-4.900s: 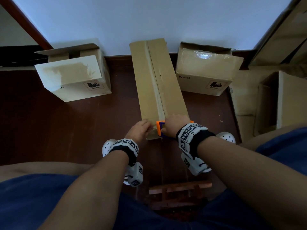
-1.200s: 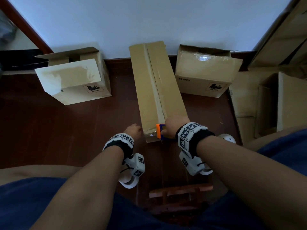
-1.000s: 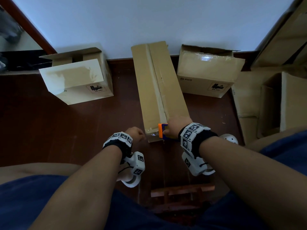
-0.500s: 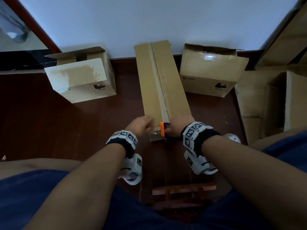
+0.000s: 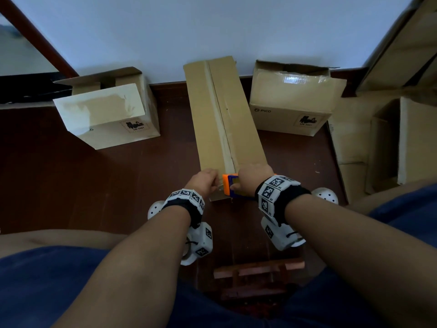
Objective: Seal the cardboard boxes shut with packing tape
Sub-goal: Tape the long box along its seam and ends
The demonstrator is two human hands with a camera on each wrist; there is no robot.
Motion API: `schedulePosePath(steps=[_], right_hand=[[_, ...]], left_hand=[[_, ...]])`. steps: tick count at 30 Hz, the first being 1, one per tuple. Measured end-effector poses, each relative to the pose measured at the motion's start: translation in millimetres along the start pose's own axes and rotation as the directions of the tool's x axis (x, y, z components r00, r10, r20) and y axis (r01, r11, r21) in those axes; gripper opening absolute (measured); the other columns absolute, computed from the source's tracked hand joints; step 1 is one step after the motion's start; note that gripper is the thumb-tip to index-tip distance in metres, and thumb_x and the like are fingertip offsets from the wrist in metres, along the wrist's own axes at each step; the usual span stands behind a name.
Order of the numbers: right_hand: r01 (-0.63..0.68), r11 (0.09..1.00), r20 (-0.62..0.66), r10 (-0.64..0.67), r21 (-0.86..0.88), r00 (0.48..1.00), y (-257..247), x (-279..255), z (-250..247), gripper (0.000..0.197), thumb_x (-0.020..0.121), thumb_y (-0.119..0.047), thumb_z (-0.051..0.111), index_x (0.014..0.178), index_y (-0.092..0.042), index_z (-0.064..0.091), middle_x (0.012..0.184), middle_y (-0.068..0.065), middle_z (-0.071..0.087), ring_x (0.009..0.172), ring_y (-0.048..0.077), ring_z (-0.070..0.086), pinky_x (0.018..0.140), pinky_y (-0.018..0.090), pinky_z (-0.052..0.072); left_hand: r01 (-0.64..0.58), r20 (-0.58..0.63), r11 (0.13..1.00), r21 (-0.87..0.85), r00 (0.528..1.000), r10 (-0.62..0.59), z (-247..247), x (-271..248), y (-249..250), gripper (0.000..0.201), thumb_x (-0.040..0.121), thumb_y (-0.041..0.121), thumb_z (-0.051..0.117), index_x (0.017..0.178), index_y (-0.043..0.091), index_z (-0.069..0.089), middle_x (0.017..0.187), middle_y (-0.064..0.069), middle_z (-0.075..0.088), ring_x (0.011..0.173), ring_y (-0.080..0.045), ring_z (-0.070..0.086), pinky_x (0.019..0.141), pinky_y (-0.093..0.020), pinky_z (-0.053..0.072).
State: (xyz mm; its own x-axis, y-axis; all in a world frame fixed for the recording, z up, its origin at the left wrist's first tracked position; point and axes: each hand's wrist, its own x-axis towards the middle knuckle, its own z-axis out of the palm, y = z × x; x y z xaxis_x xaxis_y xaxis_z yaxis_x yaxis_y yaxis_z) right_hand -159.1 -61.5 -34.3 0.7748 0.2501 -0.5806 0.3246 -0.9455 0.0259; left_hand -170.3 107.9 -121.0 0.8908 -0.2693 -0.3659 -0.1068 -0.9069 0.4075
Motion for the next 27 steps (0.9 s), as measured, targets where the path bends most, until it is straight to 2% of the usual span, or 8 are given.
schedulePosePath(steps=[3,6,9,12,17,27], right_hand=[[0.001,1.000,-0.009,-0.001,0.023,1.000,5.4,0.7,2.2,0.040,0.087,-0.056,0.054,0.082,-0.017,0.057,0.069,-0.002,0.051,0.067,0.017,0.051,0.048,0.024,0.032],[0.016,1.000,-0.024,-0.016,0.010,1.000,10.6,0.4,3.2,0.041,0.088,-0.057,0.052,0.080,-0.017,0.055,0.067,-0.003,0.048,0.066,0.017,0.051,0.051,0.025,0.034],[0.017,1.000,-0.002,-0.017,0.009,1.000,12.3,0.7,5.0,0.043,0.088,-0.058,0.050,0.077,-0.017,0.054,0.069,-0.002,0.050,0.065,0.016,0.051,0.050,0.026,0.034],[0.042,0.999,0.006,-0.042,0.007,0.999,14.1,1.6,5.2,0.044,0.089,-0.058,0.049,0.090,-0.015,0.060,0.077,-0.001,0.056,0.071,0.018,0.055,0.050,0.027,0.035],[0.071,0.997,0.004,-0.071,-0.010,0.997,20.4,3.1,9.6,0.052,0.088,-0.062,0.050,0.102,-0.014,0.063,0.096,0.002,0.064,0.081,0.019,0.059,0.061,0.031,0.042],[0.079,0.990,-0.022,-0.077,0.114,0.997,33.6,0.6,22.0,0.051,0.087,-0.059,0.055,0.108,-0.013,0.059,0.105,0.004,0.061,0.091,0.023,0.060,0.070,0.035,0.045]], left_hand=[[0.006,0.015,1.000,-0.002,1.000,-0.006,-0.6,0.7,-1.2,0.018,0.084,0.009,0.064,0.087,0.019,0.049,0.093,0.003,0.051,0.083,-0.017,0.052,0.075,-0.029,0.043],[0.009,0.015,1.000,-0.016,1.000,-0.009,0.4,2.2,-2.0,0.020,0.082,0.008,0.065,0.084,0.020,0.049,0.092,0.004,0.052,0.084,-0.018,0.054,0.075,-0.029,0.044],[0.034,0.006,0.999,0.007,0.999,-0.034,1.1,3.3,-0.4,0.019,0.082,0.010,0.065,0.083,0.021,0.050,0.091,0.005,0.052,0.081,-0.016,0.052,0.070,-0.027,0.040],[0.052,-0.001,0.998,0.021,0.999,-0.052,2.1,4.0,2.4,0.018,0.082,0.012,0.065,0.082,0.022,0.049,0.090,0.004,0.052,0.080,-0.016,0.051,0.068,-0.026,0.037],[0.083,0.011,0.996,0.014,0.997,-0.083,0.4,5.6,2.7,0.017,0.080,0.010,0.064,0.081,0.021,0.051,0.089,0.005,0.053,0.080,-0.017,0.053,0.068,-0.026,0.039],[0.158,-0.018,0.986,-0.060,0.987,-0.159,2.7,3.7,6.5,0.016,0.077,0.010,0.066,0.077,0.022,0.055,0.085,0.005,0.057,0.079,-0.017,0.058,0.067,-0.026,0.044]])
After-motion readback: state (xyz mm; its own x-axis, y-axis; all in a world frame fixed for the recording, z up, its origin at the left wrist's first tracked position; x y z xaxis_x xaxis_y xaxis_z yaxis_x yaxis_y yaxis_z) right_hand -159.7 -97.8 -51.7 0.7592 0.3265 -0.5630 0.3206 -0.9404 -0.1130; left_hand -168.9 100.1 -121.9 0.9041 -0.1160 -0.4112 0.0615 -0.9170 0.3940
